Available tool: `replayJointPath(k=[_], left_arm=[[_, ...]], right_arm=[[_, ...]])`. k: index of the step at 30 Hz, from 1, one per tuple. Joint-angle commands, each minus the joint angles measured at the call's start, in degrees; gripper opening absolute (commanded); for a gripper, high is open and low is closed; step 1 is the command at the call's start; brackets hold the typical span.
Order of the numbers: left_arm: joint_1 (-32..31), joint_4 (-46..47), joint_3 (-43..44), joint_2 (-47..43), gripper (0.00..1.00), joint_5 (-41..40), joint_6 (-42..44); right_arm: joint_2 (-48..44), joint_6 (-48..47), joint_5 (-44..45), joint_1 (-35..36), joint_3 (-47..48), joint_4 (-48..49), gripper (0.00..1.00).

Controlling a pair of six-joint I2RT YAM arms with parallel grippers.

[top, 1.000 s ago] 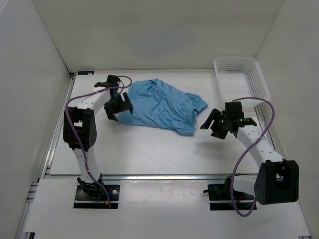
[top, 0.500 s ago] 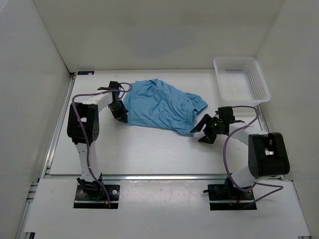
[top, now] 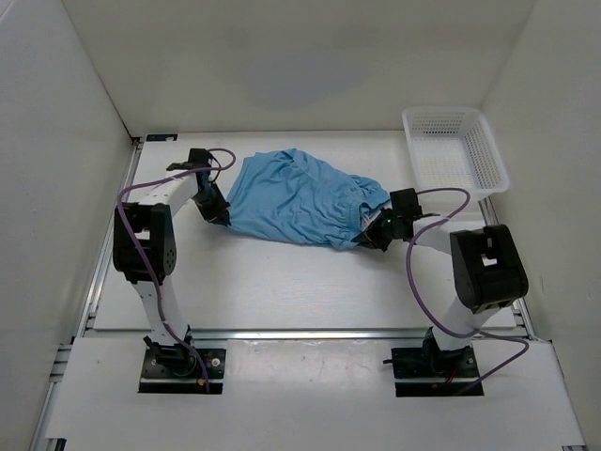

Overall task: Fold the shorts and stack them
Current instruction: Flatten the shorts out

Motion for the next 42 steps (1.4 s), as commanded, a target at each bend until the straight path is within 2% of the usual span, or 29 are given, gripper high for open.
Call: replayJointPath(k=[1, 2, 3, 5, 6, 7, 8, 9, 12, 14, 17, 18, 20, 21, 22, 23, 24, 25, 26, 33, 40, 41, 42], left_arm=[[1.4, -0.6, 2.0, -5.8, 0.11, 1.7, 1.2], [2.1, -1.2, 3.5, -5.8, 0.11, 2.3, 1.2], [2.1, -2.1, 5.4, -6.6, 0.11, 3.1, 1.2], [3.4, -5.2, 13.5, -7.2, 0.11, 4.6, 1.7], [3.4, -6.7, 17.0, -7.2, 0.11, 5.3, 1.7], [3.4, -9.9, 20.6, -7.2, 0.11, 5.3, 1.7], [3.4, -11.5, 27.6, -7.8, 0.11, 5.3, 1.7], [3.9, -12.6, 30.3, -8.3, 0.11, 4.8, 1.7], [3.9, -13.4, 32.3, -12.9, 0.11, 4.2, 1.7], [3.9, -12.6, 28.9, -17.8, 0.11, 3.0, 1.7], [3.9, -10.3, 15.1, -24.9, 0.11, 1.9, 1.7], [3.9, -9.3, 5.7, -26.9, 0.11, 1.9, 1.7], [2.6, -6.4, -4.1, -30.9, 0.11, 0.7, 1.7], [2.1, -5.5, -8.7, -34.4, 0.20, 0.7, 0.6], [2.1, -4.1, -16.8, -35.6, 0.38, 1.3, 0.0], [2.1, -3.0, -19.8, -36.4, 0.72, 2.0, -0.8], [2.1, -2.3, -21.6, -36.9, 0.77, 2.0, -0.8], [2.1, -2.3, -22.7, -37.0, 0.82, 2.0, -1.3], [2.1, -2.3, -23.2, -37.0, 0.83, 2.0, -1.3], [2.1, -2.3, -21.5, -37.0, 0.83, 0.0, -0.2], [2.1, -1.7, -24.7, -34.6, 0.83, -1.9, -1.4], [2.1, -1.7, -25.3, -34.6, 0.90, -1.9, -2.0], [2.1, -1.1, -25.4, -33.9, 0.92, -2.5, -2.0]], right_arm=[[0.4, -2.0, 3.6, 0.2, 9.3, -2.7, 0.00], [0.4, -4.0, 3.6, 0.2, 12.4, -4.4, 0.00], [0.4, -6.1, 3.6, -0.7, 20.5, -6.4, 0.00], [2.9, -10.9, 3.1, -1.9, 30.6, -14.2, 0.00], [3.4, -12.3, 3.6, -1.9, 40.4, -16.4, 0.00], [3.9, -15.0, 4.6, -1.9, 45.0, -21.2, 0.00], [3.9, -16.5, 5.4, -1.9, 49.1, -23.2, 0.00], [3.9, -18.2, 6.1, -1.9, 55.4, -25.1, 0.00], [2.1, -23.9, 8.2, -1.9, 58.7, -30.4, 0.00], [-1.8, -26.0, 8.7, -1.9, 54.0, -31.0, 0.00], [-8.5, -27.4, 11.0, -1.9, 40.9, -30.4, 0.00], [-12.1, -28.0, 11.0, -1.9, 37.0, -29.9, 0.00], [-15.6, -28.0, 11.5, -1.9, 25.1, -29.9, 0.00], [-18.6, -28.0, 11.5, -1.9, 21.5, -29.0, 0.00], [-19.6, -27.1, 12.3, -1.9, 18.5, -29.0, 0.06], [-20.3, -26.3, 13.1, -1.9, 13.6, -29.0, 0.39], [-20.8, -25.0, 13.1, -2.4, 12.0, -28.5, 0.60], [-20.8, -24.2, 13.1, -2.4, 11.2, -28.0, 0.75], [-20.8, -23.7, 13.1, -2.4, 11.2, -28.0, 0.86], [-21.0, -22.5, 13.8, -2.4, 12.5, -28.7, 0.87], [-23.9, -20.7, 14.3, -3.0, 6.9, -28.7, 0.86], [-24.6, -20.7, 14.8, -3.0, 6.2, -28.7, 0.86], [-24.6, -20.0, 14.8, -3.5, 4.6, -28.7, 0.85]])
